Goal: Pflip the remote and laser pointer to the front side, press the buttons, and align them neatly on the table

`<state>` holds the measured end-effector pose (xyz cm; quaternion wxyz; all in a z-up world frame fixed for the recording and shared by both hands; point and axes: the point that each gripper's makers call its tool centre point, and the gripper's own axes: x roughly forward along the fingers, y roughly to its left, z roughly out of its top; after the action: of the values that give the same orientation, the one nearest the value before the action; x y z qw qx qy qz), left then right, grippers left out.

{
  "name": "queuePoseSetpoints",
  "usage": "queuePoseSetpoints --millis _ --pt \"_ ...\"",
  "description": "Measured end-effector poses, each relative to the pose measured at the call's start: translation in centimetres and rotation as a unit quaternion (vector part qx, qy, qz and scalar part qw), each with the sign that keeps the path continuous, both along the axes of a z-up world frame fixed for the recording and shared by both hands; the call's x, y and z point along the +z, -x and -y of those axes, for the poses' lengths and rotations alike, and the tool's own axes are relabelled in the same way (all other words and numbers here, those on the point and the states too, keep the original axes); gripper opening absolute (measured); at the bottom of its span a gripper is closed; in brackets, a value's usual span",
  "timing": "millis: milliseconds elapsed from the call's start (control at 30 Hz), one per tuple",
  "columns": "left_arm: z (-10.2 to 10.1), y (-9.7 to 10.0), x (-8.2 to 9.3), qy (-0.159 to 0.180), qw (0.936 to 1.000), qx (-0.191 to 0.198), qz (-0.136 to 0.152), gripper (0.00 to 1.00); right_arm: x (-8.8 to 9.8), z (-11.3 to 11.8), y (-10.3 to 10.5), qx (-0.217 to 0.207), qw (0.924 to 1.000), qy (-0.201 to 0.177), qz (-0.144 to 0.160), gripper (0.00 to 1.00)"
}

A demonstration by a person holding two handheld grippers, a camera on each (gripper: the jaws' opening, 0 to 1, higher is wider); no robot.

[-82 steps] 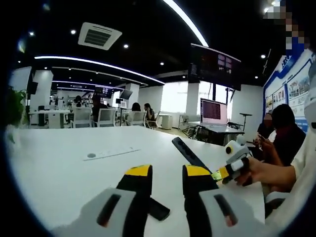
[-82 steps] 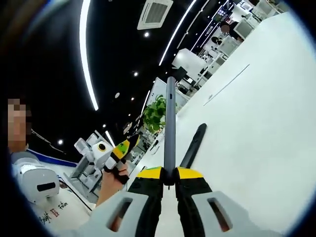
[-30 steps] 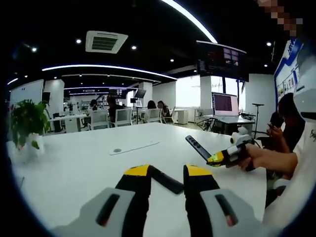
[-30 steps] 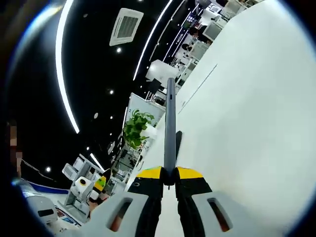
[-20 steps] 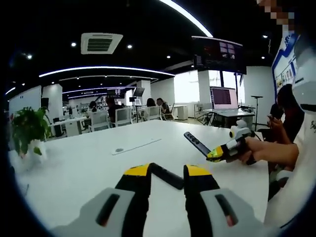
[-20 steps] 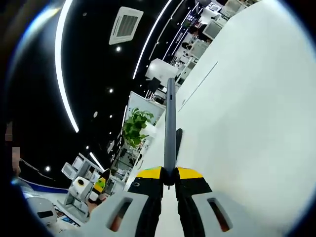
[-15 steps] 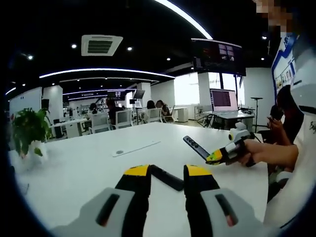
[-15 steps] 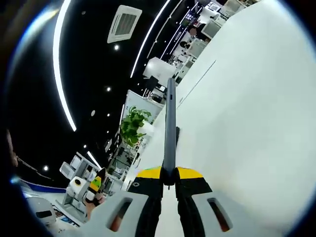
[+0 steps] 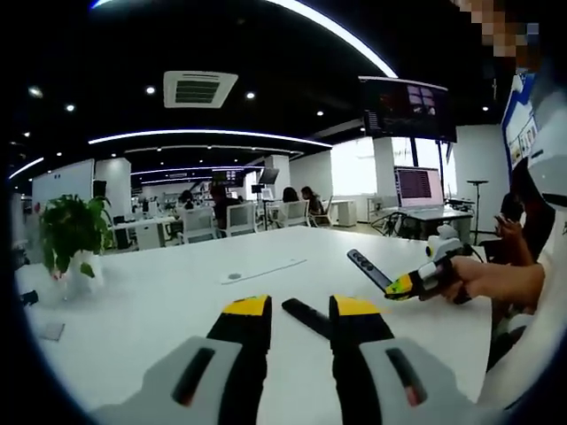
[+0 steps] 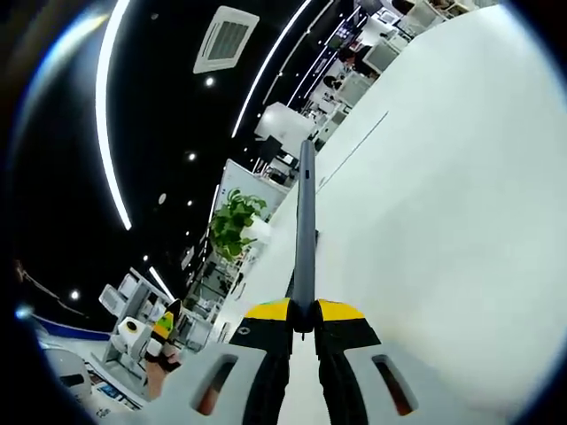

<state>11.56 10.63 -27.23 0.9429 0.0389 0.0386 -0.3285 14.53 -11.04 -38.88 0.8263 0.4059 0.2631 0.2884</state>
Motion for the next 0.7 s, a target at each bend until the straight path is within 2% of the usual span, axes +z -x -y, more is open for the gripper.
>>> queuePoseSetpoints --millis 167,333,467,567,633,700 --pt "0.2 0.3 0.0 0.003 1.0 -0.006 0.0 0.28 -0.1 0.0 0.1 0.002 1.0 0.003 -0.001 0.12" --pt "0.8 0.7 -0.8 -0.022 0.9995 -0.023 -0.008 0.28 -0.1 -0.1 0.2 0.005 1.0 0.007 -0.001 0.12" --pt "1.2 1.0 -1.0 -0.007 0.9994 -0.029 -0.017 0.28 -0.1 -0.3 0.2 0.009 0.9999 0.01 0.0 0.12" --pt "2.2 1.5 -1.8 -0.002 0.9986 -0.044 -0.03 0.28 -0.1 -0.5 0.1 0.014 0.9998 0.011 -0.003 0.12" --pt "2.5 1.7 -2.4 -0.02 0.9983 -0.045 -0.029 0.29 -0.1 -0.6 0.1 0.016 0.9998 0.012 -0.003 0.12" --pt "2.6 1.9 -2.4 -0.012 0.9982 -0.047 -0.034 0.3 -0.1 -0.7 0.1 0.016 0.9998 0.013 -0.001 0.12"
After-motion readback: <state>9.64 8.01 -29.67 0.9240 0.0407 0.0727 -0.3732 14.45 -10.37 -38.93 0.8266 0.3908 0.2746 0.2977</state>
